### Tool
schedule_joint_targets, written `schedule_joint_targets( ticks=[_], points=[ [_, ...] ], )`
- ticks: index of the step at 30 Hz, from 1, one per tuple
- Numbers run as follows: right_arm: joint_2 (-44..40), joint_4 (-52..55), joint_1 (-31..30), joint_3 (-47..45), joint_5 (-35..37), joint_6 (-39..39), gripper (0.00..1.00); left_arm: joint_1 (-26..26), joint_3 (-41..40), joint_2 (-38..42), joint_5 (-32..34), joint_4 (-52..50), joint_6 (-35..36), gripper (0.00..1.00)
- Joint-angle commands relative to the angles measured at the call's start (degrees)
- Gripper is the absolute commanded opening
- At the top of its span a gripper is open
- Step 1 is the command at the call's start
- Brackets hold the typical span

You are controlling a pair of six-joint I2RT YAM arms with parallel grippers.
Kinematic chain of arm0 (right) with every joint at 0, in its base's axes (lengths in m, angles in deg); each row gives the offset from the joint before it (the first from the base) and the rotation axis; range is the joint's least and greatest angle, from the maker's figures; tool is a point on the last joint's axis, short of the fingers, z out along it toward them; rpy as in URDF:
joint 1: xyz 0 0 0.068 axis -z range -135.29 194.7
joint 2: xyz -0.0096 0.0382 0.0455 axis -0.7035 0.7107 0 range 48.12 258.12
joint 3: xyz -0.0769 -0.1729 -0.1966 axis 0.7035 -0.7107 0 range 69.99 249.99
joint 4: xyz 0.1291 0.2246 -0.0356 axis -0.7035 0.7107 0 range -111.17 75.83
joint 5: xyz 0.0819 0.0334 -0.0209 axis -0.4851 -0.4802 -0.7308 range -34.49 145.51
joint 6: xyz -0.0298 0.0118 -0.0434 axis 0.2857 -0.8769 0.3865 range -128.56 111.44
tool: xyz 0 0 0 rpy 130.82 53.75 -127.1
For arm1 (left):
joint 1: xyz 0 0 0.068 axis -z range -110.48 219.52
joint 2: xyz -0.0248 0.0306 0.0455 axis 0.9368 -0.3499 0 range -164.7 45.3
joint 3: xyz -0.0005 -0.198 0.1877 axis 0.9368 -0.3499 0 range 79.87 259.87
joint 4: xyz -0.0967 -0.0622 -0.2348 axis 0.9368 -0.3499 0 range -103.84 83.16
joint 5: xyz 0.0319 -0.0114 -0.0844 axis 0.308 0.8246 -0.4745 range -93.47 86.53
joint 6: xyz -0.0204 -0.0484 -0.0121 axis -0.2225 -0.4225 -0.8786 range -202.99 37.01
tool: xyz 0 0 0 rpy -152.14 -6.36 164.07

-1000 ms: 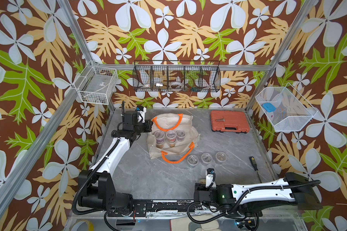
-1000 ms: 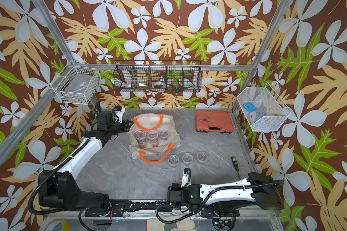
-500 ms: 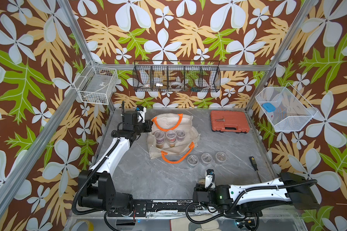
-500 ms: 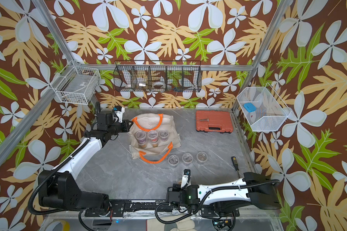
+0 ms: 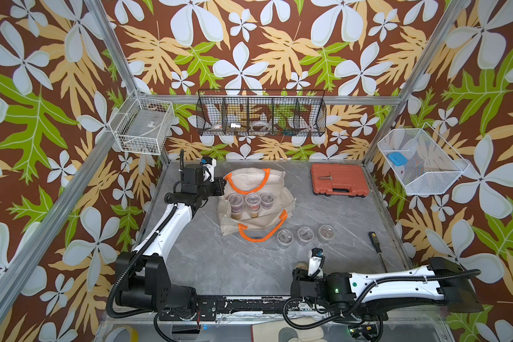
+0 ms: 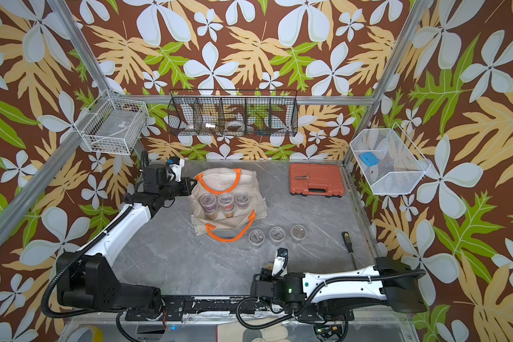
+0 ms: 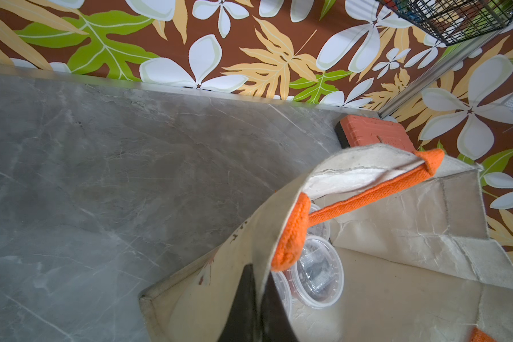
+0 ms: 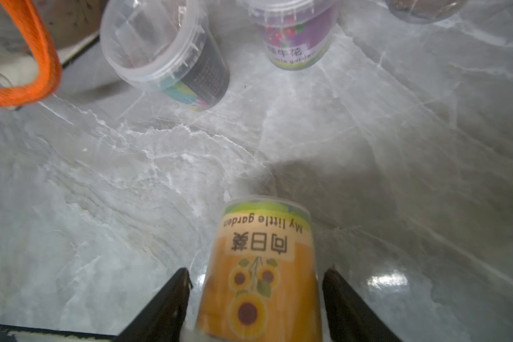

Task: Take out the seed jars from the canvas bag
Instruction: Adjust the seed jar at the center of the board.

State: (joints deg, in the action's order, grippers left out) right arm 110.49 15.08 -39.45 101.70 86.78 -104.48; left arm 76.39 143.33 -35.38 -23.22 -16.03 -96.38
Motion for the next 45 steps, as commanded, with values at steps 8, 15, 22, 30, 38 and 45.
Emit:
schedule_joint_targets(
  ticks=[8, 15, 22, 30, 38, 45],
  points=[
    [-17.2, -3.16, 12.57, -4.55, -9.24, 6.11, 0.66, 0.03, -0.01, 0.18, -0.67, 1.81, -0.67, 0.0],
    [-22.29, -4.91, 25.54, -7.1, -21.7, 12.06, 0.66, 0.05, -0.09, 0.04, -0.55, 1.88, -0.54, 0.0],
    [-15.91, -9.56, 35.92, -6.64, -35.51, 19.06, 0.67, 0.05, -0.16, -0.09, -0.34, 1.81, -0.42, 0.0],
    [-10.3, -10.4, 44.08, -5.33, -46.56, 23.64, 0.67, 0.03, 0.0, -0.35, -0.4, 1.69, -0.48, 0.0],
    [-8.84, -7.75, 52.34, -4.49, -53.31, 27.43, 0.72, 0.07, 0.08, -0.7, -0.54, 1.65, -0.48, 0.0],
    [-5.24, -7.29, 55.05, -3.73, -54.89, 29.87, 0.8, 0.06, 0.15, -0.97, -0.68, 1.54, -0.47, 0.0]
  ],
)
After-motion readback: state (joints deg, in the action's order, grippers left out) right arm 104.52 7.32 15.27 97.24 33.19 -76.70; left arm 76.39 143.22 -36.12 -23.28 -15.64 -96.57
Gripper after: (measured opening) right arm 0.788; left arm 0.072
